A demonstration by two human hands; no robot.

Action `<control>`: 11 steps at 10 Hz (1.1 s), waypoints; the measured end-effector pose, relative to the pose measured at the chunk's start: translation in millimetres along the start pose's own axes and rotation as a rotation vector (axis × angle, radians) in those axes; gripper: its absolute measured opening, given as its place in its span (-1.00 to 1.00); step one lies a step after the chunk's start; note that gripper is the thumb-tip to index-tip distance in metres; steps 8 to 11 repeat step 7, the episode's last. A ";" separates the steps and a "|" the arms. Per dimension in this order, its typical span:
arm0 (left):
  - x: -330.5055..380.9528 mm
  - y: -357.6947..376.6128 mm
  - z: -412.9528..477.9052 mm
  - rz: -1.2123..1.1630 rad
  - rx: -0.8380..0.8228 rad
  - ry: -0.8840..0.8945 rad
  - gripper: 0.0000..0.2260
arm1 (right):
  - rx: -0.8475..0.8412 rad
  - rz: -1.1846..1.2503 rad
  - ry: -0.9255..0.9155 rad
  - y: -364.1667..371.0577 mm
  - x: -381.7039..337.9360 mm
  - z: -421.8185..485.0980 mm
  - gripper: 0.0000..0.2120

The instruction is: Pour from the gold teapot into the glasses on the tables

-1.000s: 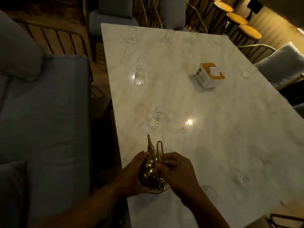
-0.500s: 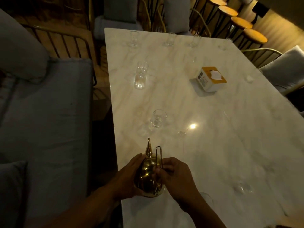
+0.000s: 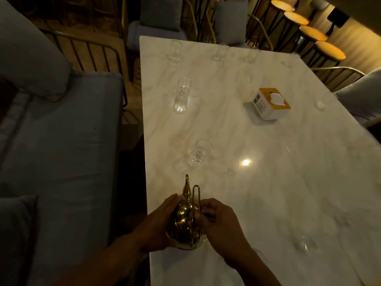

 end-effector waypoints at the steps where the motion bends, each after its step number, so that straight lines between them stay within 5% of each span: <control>1: -0.9 1.1 -1.0 0.016 0.003 -0.008 0.15 | -0.011 -0.004 0.003 -0.1 -0.3 1.0 -0.84; 11: 4.9 -7.3 -4.1 0.040 0.026 -0.021 0.19 | -0.001 0.120 0.012 -28.1 3.7 -2.5 -0.83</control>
Point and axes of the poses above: each hand's wrist, its own z-axis towards the middle knuckle, its own y-axis out of the palm, x = y × z, the point moved 1 cm from there along z, towards the middle knuckle
